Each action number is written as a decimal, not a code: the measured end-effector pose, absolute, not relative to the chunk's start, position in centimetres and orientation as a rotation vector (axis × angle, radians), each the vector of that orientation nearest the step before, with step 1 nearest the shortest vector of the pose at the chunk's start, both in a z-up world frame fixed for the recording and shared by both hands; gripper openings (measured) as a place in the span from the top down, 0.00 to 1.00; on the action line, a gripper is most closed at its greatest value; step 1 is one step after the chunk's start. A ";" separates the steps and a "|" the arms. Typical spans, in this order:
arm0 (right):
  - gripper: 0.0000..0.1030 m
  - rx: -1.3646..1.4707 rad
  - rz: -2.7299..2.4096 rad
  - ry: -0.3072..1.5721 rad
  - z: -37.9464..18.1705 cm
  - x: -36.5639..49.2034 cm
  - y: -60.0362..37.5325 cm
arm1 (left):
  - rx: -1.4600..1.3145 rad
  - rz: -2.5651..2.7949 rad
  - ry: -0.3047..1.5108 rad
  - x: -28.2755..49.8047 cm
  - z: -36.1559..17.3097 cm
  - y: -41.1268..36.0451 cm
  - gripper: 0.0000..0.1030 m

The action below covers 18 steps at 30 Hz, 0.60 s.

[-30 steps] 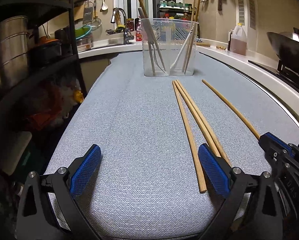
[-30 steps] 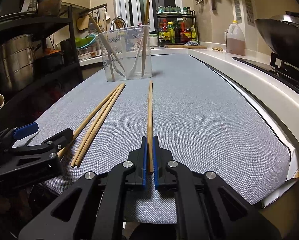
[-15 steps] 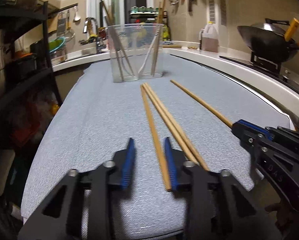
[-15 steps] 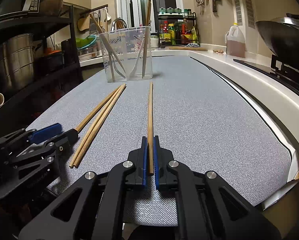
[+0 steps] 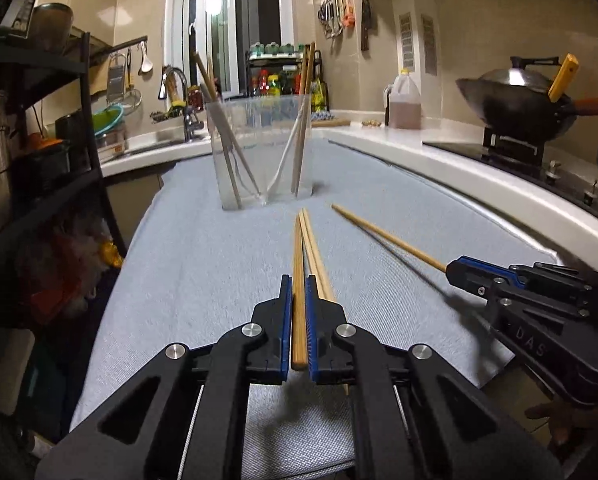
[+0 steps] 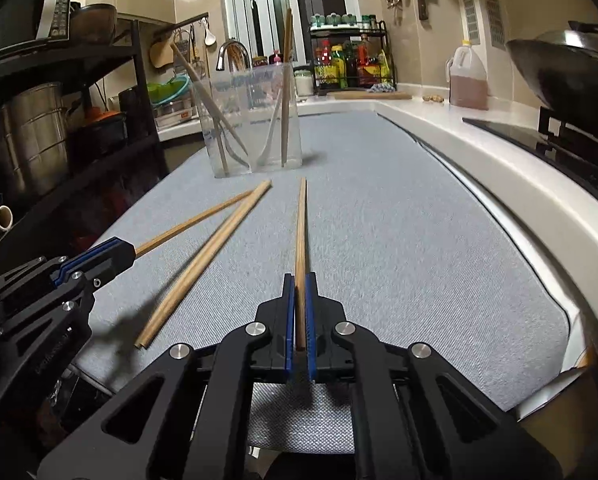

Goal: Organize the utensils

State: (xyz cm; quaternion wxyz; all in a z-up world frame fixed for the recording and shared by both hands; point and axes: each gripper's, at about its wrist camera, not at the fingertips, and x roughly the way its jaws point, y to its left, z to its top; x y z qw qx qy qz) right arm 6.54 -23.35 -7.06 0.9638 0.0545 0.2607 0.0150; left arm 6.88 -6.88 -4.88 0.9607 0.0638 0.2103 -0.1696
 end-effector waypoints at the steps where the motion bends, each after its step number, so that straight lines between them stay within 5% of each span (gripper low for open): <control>1: 0.95 0.102 0.031 0.516 -6.5 6.4 -23.2 | 0.128 -0.347 0.416 6.8 -4.5 -6.8 0.94; 18: 0.95 0.052 0.063 0.388 0.9 7.0 -23.0 | 0.120 -0.398 0.286 7.5 2.5 -5.6 0.94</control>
